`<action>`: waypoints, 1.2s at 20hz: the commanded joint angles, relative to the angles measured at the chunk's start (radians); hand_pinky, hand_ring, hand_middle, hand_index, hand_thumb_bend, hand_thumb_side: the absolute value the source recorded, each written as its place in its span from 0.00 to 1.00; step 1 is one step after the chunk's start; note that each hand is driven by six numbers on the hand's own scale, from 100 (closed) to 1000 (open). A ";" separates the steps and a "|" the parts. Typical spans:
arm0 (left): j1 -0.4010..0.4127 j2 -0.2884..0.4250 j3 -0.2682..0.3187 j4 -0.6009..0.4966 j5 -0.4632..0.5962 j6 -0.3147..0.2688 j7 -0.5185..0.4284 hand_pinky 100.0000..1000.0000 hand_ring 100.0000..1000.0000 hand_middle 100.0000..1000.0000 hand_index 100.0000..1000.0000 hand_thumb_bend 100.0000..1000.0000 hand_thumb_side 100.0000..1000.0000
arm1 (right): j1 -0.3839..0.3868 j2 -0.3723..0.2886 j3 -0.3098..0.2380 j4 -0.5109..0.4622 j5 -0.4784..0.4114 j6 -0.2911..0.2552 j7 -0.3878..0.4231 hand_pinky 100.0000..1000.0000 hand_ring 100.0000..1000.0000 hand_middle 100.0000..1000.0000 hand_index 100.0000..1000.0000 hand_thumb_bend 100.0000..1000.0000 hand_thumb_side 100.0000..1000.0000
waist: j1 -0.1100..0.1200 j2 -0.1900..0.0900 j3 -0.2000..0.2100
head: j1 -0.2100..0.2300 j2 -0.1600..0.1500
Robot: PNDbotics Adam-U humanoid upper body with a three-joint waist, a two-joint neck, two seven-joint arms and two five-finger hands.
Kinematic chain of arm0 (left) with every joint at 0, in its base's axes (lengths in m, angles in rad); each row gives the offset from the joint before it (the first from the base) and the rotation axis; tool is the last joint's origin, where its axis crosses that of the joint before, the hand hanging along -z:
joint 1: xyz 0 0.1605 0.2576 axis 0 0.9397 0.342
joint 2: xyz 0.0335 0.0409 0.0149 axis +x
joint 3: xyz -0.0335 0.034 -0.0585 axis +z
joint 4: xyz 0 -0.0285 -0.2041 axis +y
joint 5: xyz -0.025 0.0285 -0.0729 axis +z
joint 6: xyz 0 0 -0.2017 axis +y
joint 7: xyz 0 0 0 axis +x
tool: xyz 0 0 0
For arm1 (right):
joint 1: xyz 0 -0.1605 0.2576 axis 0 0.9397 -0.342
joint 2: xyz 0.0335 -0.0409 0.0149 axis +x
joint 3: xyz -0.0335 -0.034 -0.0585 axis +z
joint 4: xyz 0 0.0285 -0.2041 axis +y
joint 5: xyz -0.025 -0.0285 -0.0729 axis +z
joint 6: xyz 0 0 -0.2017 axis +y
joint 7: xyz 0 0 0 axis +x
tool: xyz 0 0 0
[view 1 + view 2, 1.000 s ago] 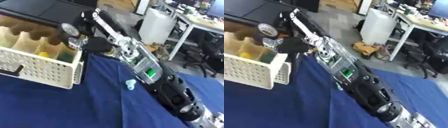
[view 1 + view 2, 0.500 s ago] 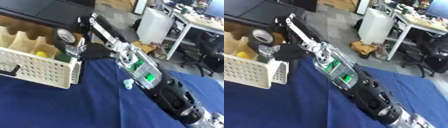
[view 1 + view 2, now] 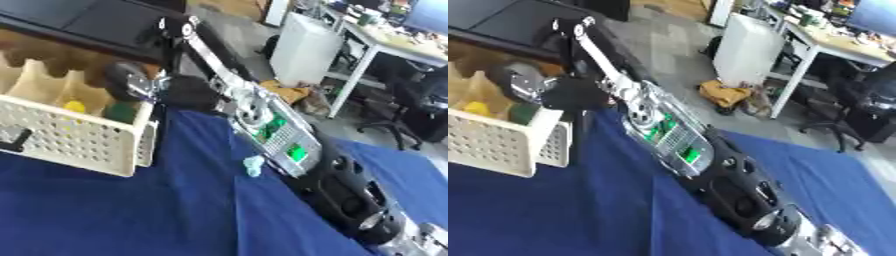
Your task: Pick up objects from table and place into drawer.
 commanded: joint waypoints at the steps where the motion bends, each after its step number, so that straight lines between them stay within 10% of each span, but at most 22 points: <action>1: -0.012 -0.013 -0.005 -0.014 0.007 0.007 -0.005 1.00 0.38 0.58 0.73 0.11 0.98 | -0.016 -0.020 0.004 -0.013 -0.060 -0.046 0.016 0.69 0.88 0.67 0.98 0.43 0.82 | 0.011 -0.019 0.001 | -0.007 -0.005; 18: 0.005 0.008 0.016 -0.014 -0.037 -0.007 0.008 1.00 0.38 0.58 0.73 0.11 1.00 | 0.094 -0.104 -0.134 -0.180 -0.231 -0.079 -0.144 0.68 0.85 0.52 0.83 0.35 0.89 | 0.011 -0.014 -0.041 | 0.048 0.020; 24: 0.007 0.023 0.031 -0.014 -0.055 -0.021 0.031 1.00 0.38 0.59 0.73 0.10 1.00 | 0.192 -0.141 -0.239 -0.192 -0.308 -0.181 -0.268 0.66 0.82 0.49 0.79 0.27 0.92 | 0.011 -0.009 -0.071 | 0.094 0.023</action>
